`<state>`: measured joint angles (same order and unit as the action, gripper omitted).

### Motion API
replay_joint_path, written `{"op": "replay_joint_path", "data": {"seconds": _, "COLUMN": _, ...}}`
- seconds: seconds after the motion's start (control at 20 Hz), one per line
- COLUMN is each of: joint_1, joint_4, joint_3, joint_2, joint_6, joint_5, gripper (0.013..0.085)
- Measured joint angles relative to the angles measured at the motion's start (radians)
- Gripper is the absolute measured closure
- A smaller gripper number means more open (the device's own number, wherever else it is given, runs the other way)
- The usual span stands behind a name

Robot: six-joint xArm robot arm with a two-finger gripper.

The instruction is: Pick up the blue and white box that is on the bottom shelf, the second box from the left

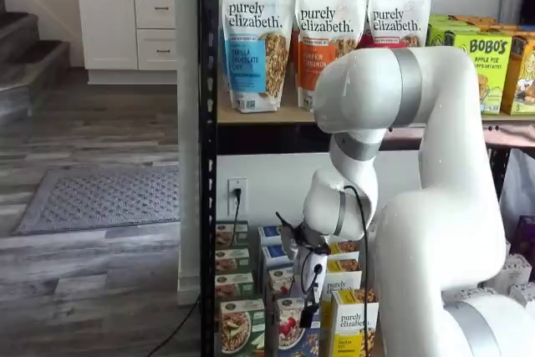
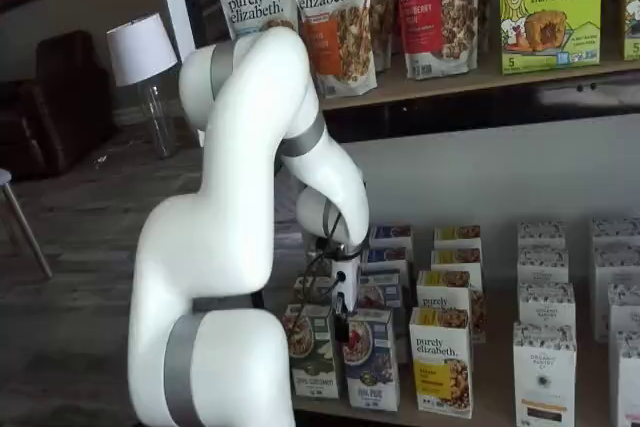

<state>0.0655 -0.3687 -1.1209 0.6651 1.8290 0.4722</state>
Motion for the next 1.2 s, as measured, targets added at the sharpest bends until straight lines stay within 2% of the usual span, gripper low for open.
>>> {"op": "replay_joint_path", "data": {"seconds": 0.15, "joint_1": 0.005, "joint_4": 0.047, "joint_3": -0.012, "joint_2": 0.017, "joint_6": -0.045, "joint_5": -0.02, "gripper": 0.013}}
{"op": "replay_joint_path", "data": {"seconds": 0.35, "joint_1": 0.013, "joint_4": 0.032, "joint_3": -0.04, "joint_2": 0.047, "joint_6": -0.039, "joint_5": -0.041, "gripper": 0.013}}
{"op": "replay_joint_path", "data": {"seconds": 0.45, "joint_1": 0.018, "joint_4": -0.016, "joint_3": -0.045, "joint_2": 0.058, "joint_6": 0.001, "joint_5": -0.068, "gripper": 0.013}}
{"op": "replay_joint_path", "data": {"seconds": 0.65, "joint_1": 0.029, "joint_4": -0.162, "joint_3": -0.053, "joint_2": 0.07, "joint_6": 0.123, "joint_5": -0.117, "gripper": 0.013}}
{"op": "replay_joint_path", "data": {"seconds": 0.8, "joint_1": 0.029, "joint_4": -0.21, "joint_3": -0.068, "joint_2": 0.08, "joint_6": 0.167, "joint_5": -0.128, "gripper": 0.013}}
{"op": "replay_joint_path", "data": {"seconds": 1.2, "joint_1": 0.011, "joint_4": -0.143, "joint_3": -0.128, "joint_2": 0.123, "joint_6": 0.12, "joint_5": -0.125, "gripper": 0.013}}
